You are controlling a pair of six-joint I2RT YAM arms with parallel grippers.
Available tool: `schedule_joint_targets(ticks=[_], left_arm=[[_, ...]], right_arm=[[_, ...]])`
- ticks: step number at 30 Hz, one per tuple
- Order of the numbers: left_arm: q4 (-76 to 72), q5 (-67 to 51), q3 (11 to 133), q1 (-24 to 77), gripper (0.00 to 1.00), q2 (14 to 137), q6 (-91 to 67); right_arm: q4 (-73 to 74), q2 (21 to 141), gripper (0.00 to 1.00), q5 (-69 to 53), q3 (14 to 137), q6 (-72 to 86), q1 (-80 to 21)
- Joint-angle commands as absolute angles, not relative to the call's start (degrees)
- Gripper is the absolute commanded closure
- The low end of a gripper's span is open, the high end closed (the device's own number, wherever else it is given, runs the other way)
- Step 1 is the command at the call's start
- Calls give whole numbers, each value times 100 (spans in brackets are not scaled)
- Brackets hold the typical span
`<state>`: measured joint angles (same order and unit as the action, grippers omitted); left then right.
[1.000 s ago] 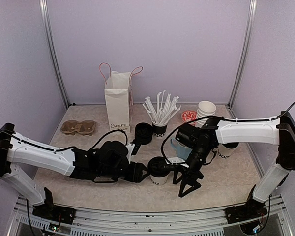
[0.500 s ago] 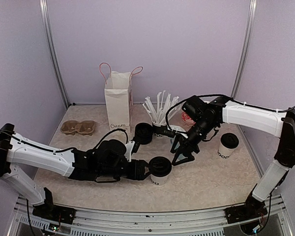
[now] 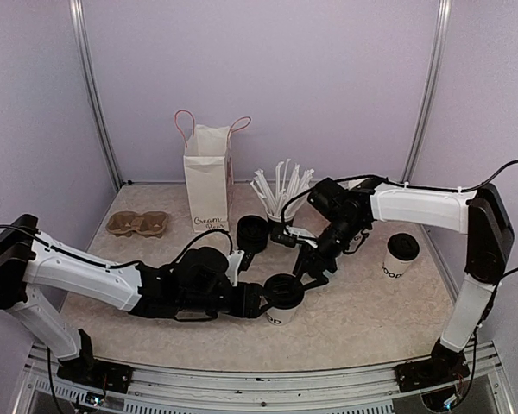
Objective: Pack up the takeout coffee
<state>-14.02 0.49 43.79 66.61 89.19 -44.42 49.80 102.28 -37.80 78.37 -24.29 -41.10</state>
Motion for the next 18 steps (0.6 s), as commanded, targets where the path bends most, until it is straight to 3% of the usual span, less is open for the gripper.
schedule_joint_targets(ticks=[1, 6, 14, 16, 18], left_arm=[[-864, 92, 4394, 6542, 48, 9259, -4266], [-293, 298, 4438, 6552, 51, 9521, -4210], [-125, 440, 4517, 6552, 53, 9580, -4222], [-106, 454, 4635, 6565, 53, 9534, -4177], [-101, 491, 4753, 6610, 53, 9460, -4066]], right_arm=[[4849, 10474, 67, -3920, 7747, -2358, -4131], [4770, 10676, 75, -3823, 7564, -2299, -4126], [4746, 10827, 78, -3688, 7460, -2212, -4131], [4793, 10776, 78, -3719, 7518, -2226, -4125], [4885, 10643, 73, -3747, 7646, -2269, -4128]])
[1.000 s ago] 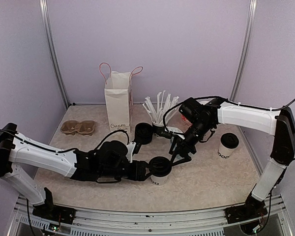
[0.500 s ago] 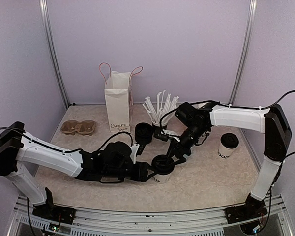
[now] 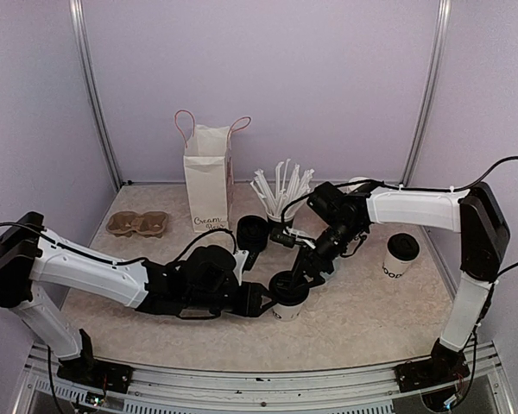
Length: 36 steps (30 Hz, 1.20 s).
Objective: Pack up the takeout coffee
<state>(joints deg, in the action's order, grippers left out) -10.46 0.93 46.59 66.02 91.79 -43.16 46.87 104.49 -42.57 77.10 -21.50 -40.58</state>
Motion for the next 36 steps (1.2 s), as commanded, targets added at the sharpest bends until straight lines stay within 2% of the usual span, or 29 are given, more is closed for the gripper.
schedule_joint_targets(ticks=[1, 4, 8, 11, 13, 14, 15, 20, 25, 30, 33, 36], left_arm=[[-45, 534, 4823, 6636, 53, 9377, -4015], [-38, 603, 5026, 6747, 51, 9165, -3777], [-18, 711, 5290, 6801, 44, 8833, -3556], [-19, 703, 5394, 6799, 41, 8719, -3473], [357, 808, 5590, 6794, 40, 8688, -3334], [516, 880, 5700, 6791, 40, 8678, -3245], [681, 997, 5843, 6787, 39, 8622, -3147], [1849, 1598, 6827, 6390, 39, 8271, -2791], [2741, 2630, 7834, 5728, 38, 8092, -2414], [2986, 2568, 8327, 4616, 39, 8138, -2266], [2979, 2516, 8232, 3933, 39, 8084, -2180], [2711, 1813, 7941, 3148, 41, 7998, -1955]], right_arm=[[4906, 10560, 68, -3726, 7715, -2272, -4131], [4963, 10291, 55, -3664, 7905, -2293, -4114], [5004, 10063, 37, -3512, 8092, -2318, -4076], [5071, 9975, 21, -3466, 8233, -2369, -4046], [5175, 9927, 11, -3493, 8364, -2426, -4027], [5222, 9869, 3, -3520, 8446, -2457, -4021], [5275, 9805, 1, -3555, 8520, -2498, -4026], [5347, 9358, 0, -3392, 8694, -2741, -4025], [4613, 8684, 0, -2620, 8277, -2835, -4021], [4634, 8412, 2, -2518, 8161, -2938, -4025], [4836, 8298, 9, -2797, 8111, -3171, -4019], [4986, 8249, 14, -2908, 8069, -3348, -4024]])
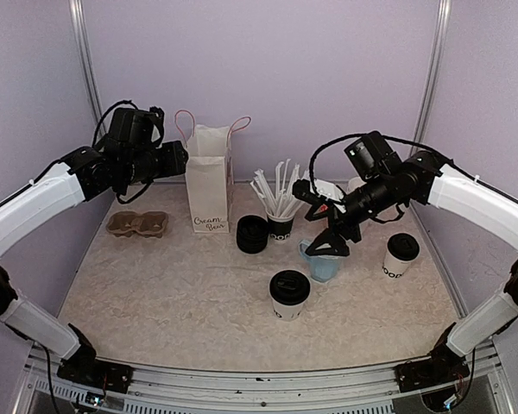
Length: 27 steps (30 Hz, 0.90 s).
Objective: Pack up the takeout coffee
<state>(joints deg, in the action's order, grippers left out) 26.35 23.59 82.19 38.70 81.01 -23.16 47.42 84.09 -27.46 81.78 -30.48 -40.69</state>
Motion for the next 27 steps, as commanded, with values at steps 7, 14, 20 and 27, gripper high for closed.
schedule_joint_targets(ticks=[7, 14, 20, 27], left_arm=[[2274, 860, 8071, 2454, 39, 8120, -1934], [2155, 505, 8646, 2151, 40, 8794, -2058], [1809, 209, 9086, 2056, 40, 9449, -2187], [1837, 35, 9951, 1939, 43, 10397, -2297]], right_arm=[[5096, 8287, 10, -2332, 8018, -3661, -4331], [4952, 8273, 9, -1901, 7800, -3700, -4626], [4936, 8212, 10, -1807, 7721, -3708, -4657], [4989, 8148, 10, -1937, 7673, -3714, -4684]])
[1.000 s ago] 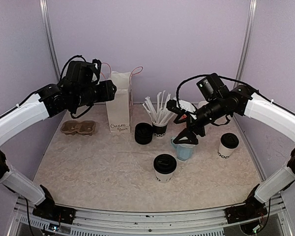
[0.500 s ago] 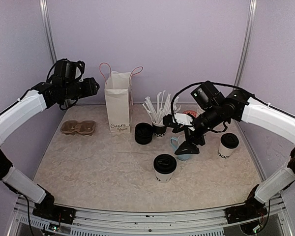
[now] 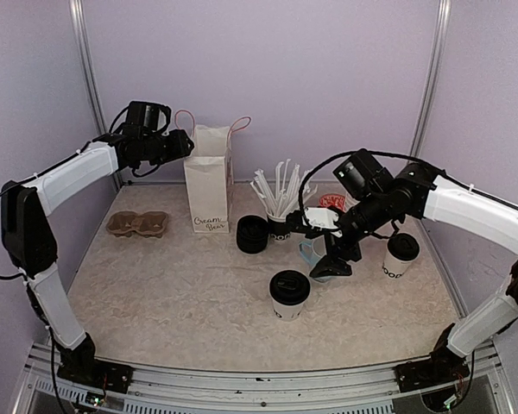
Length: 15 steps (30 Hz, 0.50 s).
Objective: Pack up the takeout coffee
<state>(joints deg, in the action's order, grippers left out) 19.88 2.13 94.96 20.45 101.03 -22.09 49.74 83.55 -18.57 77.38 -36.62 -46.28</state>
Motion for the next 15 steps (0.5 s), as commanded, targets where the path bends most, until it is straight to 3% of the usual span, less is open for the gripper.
schedule_joint_targets(ticks=[1, 8, 15], left_arm=[[1846, -44, 10057, 1916, 44, 10529, -2316], [2035, -394, 10629, 1850, 56, 11022, -2411], [2192, -405, 10653, 1810, 75, 10997, -2418]], right_arm=[[5013, 8148, 10, -1975, 7672, -3750, -4708], [5077, 8679, 1, -1649, 7934, -3973, -5241], [5010, 9465, 0, -1386, 8254, -4066, -5519]])
